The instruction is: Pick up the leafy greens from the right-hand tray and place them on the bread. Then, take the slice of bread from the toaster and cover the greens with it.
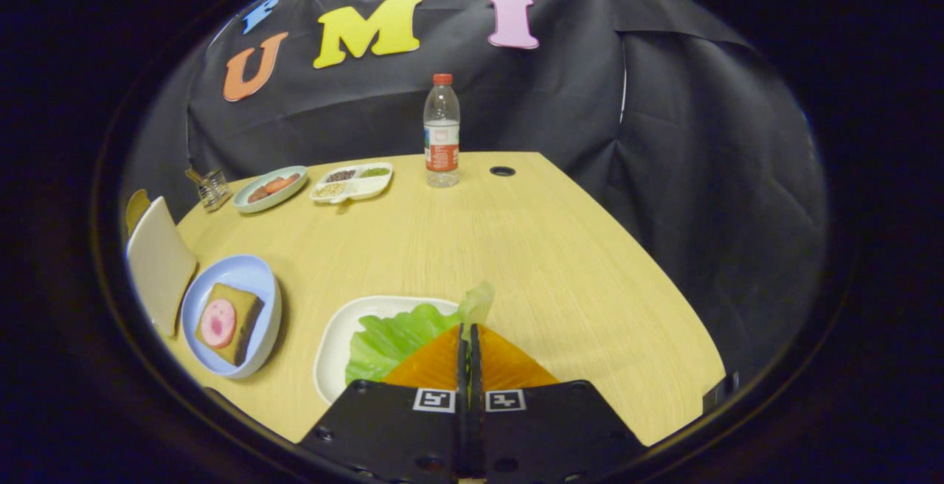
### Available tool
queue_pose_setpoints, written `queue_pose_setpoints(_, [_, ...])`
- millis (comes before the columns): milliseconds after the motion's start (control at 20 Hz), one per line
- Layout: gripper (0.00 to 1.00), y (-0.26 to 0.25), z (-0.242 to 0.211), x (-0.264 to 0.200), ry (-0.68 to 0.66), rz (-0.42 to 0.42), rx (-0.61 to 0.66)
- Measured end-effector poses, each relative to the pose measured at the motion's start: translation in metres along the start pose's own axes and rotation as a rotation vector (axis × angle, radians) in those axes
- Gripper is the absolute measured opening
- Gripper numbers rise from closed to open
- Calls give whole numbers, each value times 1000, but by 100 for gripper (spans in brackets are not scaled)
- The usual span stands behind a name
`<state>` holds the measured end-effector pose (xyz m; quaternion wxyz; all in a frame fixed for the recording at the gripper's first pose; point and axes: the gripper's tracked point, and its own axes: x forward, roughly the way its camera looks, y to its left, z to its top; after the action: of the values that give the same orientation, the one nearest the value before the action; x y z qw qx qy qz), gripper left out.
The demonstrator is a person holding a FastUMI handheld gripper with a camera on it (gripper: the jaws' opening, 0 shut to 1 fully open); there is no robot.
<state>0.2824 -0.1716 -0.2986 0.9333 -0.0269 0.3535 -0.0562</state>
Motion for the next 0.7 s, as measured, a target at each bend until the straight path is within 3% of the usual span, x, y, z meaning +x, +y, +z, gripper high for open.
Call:
queue_pose_setpoints(400, [0, 51, 53, -82, -145, 9, -90])
queue_pose_setpoints(700, [0, 127, 83, -147, -253, 64, -165])
